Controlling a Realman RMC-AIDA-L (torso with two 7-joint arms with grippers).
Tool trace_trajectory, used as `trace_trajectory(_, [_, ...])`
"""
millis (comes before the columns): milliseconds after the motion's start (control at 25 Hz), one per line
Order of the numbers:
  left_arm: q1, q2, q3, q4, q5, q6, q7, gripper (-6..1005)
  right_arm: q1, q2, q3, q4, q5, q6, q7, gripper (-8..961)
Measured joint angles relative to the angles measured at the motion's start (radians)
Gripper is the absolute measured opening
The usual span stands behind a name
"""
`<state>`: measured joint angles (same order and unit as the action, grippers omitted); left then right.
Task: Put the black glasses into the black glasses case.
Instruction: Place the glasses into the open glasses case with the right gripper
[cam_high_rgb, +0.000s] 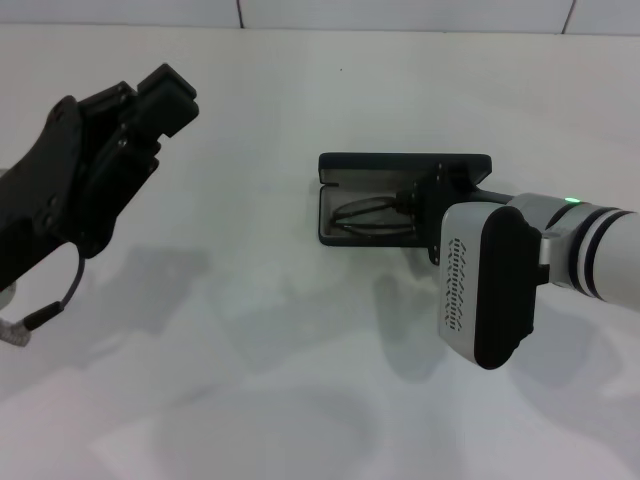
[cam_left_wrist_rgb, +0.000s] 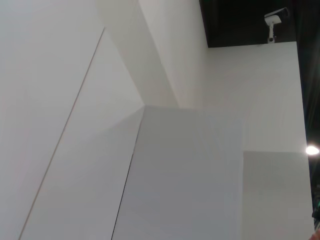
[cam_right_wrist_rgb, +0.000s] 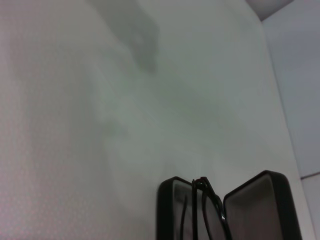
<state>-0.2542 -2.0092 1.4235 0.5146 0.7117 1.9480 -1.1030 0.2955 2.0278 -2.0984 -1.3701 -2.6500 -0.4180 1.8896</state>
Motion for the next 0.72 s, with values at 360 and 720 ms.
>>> trace_trajectory(360, [0.003,-0.001,0.000,-0.001,0.002,0.000,0.000,113,-0.008,0.000,0.008,0.018,-0.003,0.032,0.000,113])
trace_trajectory(720, [0.003,-0.004,0.000,-0.001,0.007,0.001,0.000,113,-0.009,0.000,0.005,0.043,-0.021,0.071,0.000,118])
